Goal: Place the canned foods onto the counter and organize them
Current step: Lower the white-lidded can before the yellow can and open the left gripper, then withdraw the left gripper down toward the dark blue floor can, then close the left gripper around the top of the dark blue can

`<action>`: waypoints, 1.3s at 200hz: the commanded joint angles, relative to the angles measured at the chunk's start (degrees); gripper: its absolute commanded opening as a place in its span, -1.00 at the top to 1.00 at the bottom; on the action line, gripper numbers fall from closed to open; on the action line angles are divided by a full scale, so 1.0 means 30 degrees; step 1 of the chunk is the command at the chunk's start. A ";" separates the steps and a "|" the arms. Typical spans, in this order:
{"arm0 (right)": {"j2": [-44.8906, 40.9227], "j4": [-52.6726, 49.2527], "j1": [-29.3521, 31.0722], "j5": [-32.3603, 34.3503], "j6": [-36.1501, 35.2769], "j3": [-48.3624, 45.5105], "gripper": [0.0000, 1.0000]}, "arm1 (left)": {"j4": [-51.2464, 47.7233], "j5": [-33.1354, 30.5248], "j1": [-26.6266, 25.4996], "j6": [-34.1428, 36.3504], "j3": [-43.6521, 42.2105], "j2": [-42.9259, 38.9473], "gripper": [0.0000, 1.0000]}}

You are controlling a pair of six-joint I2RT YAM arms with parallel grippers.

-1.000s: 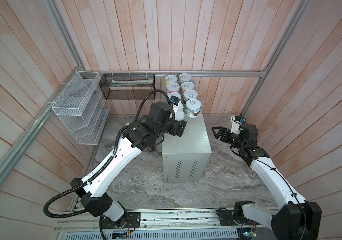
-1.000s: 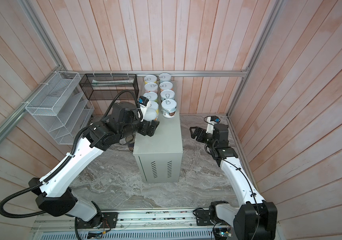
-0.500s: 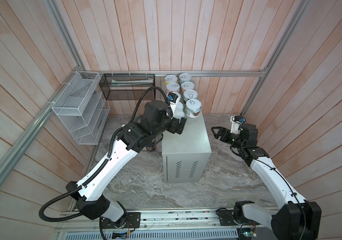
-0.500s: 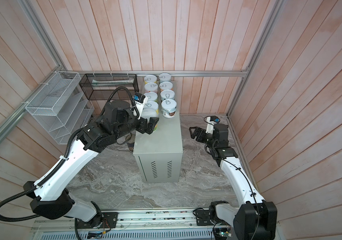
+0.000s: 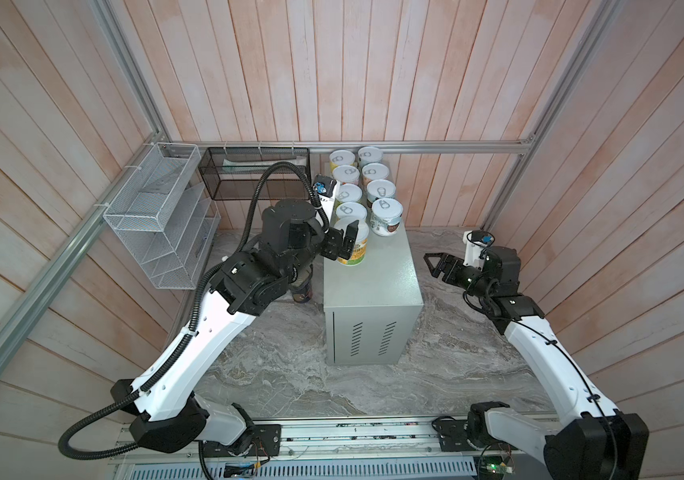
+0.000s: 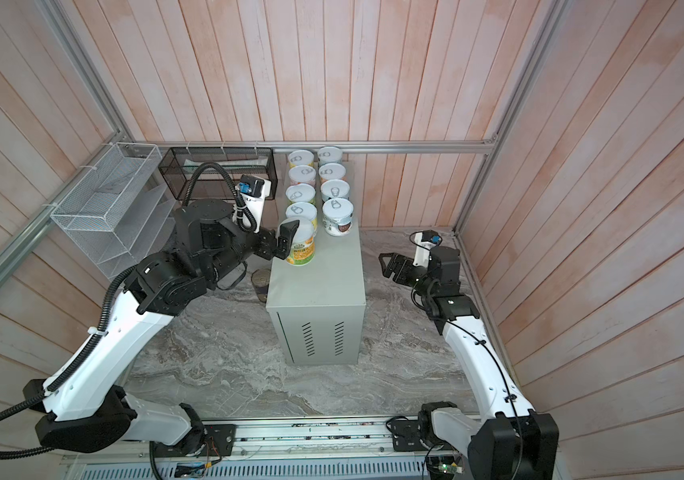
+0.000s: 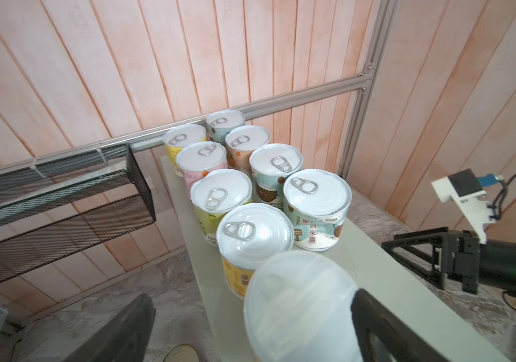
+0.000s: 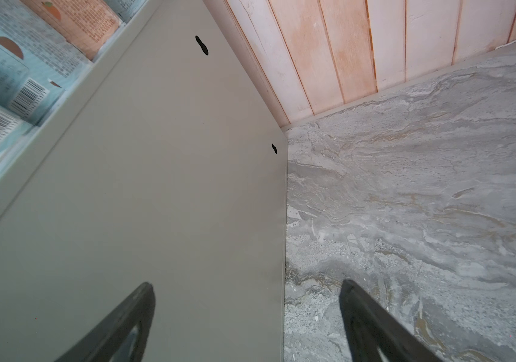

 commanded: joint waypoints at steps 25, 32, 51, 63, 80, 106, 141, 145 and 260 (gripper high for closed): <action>-0.0306 -0.1553 -0.0182 0.1977 -0.1470 0.1915 -0.86 | 0.1379 -0.5262 0.0099 0.1019 -0.1537 -0.1819 -1.00; -0.0305 -0.1589 -0.0212 0.2186 -0.1596 0.2078 -0.86 | 0.1728 -0.5257 0.0246 0.0876 -0.2290 -0.2240 -1.00; -0.0399 -0.1499 -0.0248 0.2536 -0.1788 0.2306 -0.85 | 0.2814 -0.4556 0.1137 -0.0094 -0.4689 -0.3542 -0.99; -0.0420 -0.1265 -0.0234 0.2768 -0.1681 0.2271 -0.85 | 0.3723 -0.3785 0.1982 -0.0857 -0.6507 -0.4463 -1.00; -0.0402 -0.1067 -0.0249 0.3202 -0.1335 0.2084 -0.86 | 0.4978 -0.3027 0.3060 -0.1602 -0.8940 -0.5625 -1.00; -0.0272 -0.0863 -0.0263 0.3074 -0.1183 0.1711 -0.86 | 0.4777 -0.1501 0.4529 -0.3156 -1.0505 -0.6100 -0.99; 0.0261 -0.1295 -0.0236 0.2399 -0.1231 0.1889 -0.95 | 0.5554 0.1175 0.6442 -0.3879 -1.2400 -0.5721 -0.99; 0.0218 -0.1227 -0.0255 0.2313 -0.1187 0.1829 -0.96 | 0.5749 0.1413 0.6601 -0.3938 -1.2710 -0.5673 -1.00; -0.0128 0.0136 -0.0248 0.0377 -0.0007 -0.0011 -0.95 | 1.3113 0.2574 0.8022 -0.6371 -1.8664 -0.1994 -1.00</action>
